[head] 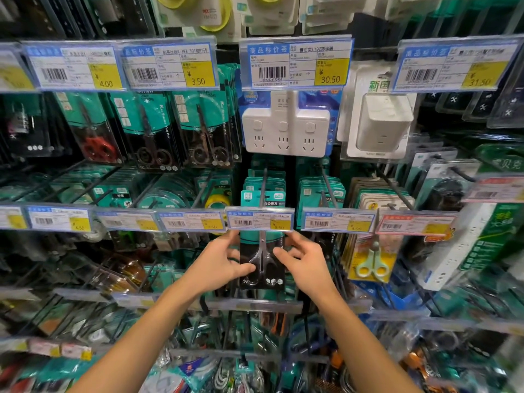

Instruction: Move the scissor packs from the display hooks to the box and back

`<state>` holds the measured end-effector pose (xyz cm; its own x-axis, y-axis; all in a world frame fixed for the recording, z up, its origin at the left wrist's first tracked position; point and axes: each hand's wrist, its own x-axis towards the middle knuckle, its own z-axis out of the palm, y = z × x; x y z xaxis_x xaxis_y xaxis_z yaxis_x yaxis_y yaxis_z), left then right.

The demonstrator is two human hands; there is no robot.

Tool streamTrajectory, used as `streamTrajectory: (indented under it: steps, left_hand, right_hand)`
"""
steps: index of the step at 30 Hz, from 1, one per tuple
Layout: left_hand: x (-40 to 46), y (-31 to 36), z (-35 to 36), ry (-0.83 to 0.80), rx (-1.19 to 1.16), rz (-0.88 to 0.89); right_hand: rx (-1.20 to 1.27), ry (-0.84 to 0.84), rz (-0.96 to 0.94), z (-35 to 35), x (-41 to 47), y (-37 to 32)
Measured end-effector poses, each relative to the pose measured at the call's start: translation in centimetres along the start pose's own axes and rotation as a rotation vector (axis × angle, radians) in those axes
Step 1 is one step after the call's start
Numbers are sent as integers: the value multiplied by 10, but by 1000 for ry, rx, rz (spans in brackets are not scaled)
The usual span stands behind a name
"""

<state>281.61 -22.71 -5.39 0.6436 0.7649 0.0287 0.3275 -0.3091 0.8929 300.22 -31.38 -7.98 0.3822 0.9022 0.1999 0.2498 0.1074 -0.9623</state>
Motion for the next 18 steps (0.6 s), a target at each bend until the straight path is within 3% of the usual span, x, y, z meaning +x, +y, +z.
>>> streamTrajectory:
  steps: [11,18]
  left_hand:
    - [7,3,9,133,258,9]
    - [10,3,14,114,453,11]
  right_hand:
    - [10,33,17,3,6,-1]
    - [-77,1,27,-2,3,4]
